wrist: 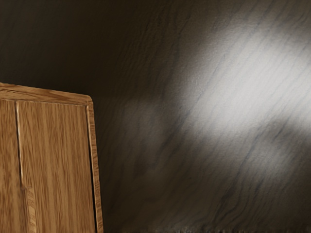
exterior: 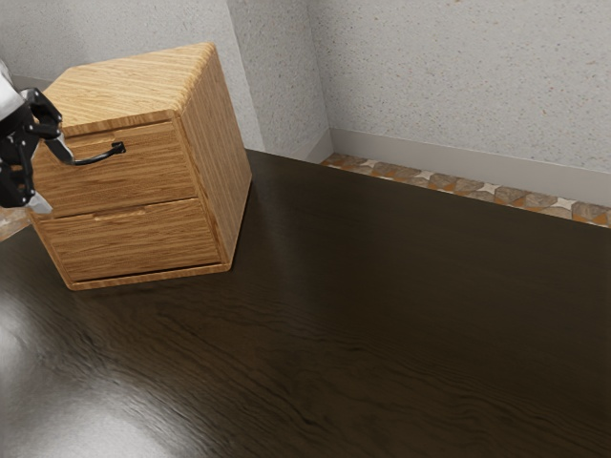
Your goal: Pull the drawer handle with one arm to open the drawer
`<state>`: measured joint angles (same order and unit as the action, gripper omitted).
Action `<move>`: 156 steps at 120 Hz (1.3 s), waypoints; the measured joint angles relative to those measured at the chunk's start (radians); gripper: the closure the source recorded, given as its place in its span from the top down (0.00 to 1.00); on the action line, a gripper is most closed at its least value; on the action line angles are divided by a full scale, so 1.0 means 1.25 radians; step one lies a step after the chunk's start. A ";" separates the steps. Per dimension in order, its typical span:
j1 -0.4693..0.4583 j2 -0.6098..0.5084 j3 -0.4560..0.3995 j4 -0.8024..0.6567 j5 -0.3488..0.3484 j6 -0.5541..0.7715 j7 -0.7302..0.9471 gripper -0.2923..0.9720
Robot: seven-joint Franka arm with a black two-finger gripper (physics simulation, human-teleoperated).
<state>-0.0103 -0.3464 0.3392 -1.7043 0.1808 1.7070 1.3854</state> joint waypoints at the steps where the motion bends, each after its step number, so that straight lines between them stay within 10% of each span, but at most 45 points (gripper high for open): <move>1: 0.000 0.002 0.001 0.001 0.000 0.001 0.005 0.77; 156: 0.002 0.164 0.103 0.083 -0.041 0.074 0.026 0.77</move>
<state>-0.0074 -0.1420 0.4681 -1.6009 0.1299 1.7998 1.4182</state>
